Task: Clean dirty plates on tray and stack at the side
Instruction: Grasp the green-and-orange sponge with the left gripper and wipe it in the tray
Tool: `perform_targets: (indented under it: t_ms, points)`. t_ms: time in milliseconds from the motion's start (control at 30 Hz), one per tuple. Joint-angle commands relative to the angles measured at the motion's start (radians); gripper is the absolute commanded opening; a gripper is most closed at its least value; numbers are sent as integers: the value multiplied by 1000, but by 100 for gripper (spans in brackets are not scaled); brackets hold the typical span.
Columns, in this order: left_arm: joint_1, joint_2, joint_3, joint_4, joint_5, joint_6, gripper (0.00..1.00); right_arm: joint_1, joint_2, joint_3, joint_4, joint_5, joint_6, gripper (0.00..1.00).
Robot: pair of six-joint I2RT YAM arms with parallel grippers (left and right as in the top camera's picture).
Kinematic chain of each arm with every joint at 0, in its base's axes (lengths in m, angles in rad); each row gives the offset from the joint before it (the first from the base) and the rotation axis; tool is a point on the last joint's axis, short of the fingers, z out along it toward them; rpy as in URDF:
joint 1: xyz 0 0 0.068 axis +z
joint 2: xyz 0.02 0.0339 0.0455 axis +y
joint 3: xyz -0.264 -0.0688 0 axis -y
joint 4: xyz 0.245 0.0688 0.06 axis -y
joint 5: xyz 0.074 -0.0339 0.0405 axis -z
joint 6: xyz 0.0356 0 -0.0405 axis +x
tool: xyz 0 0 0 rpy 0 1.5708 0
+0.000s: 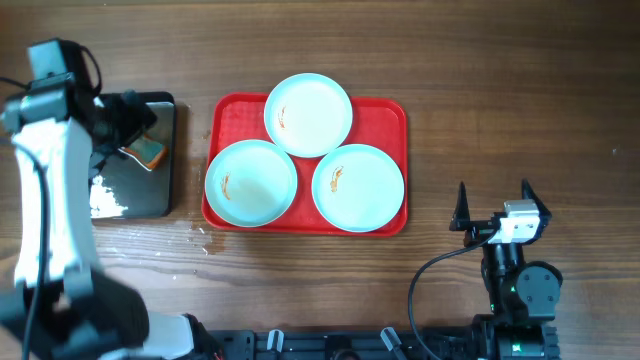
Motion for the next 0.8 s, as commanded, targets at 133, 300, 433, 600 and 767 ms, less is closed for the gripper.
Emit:
perform_targets:
  t_ms: [133, 300, 433, 600, 767]
  points:
    - [58, 331, 10, 207, -73, -14, 99, -6, -5, -1, 6, 14, -9, 100]
    - [60, 467, 10, 290, -72, -14, 89, -6, -5, -1, 6, 14, -9, 100]
    - [59, 521, 3, 302, 41, -18, 80, -6, -5, -1, 6, 14, -9, 100]
    - [59, 534, 3, 268, 113, -18, 68, -6, -5, -1, 6, 14, -9, 100]
    - [59, 534, 3, 217, 101, -16, 51, -6, -5, -1, 6, 14, -9, 100]
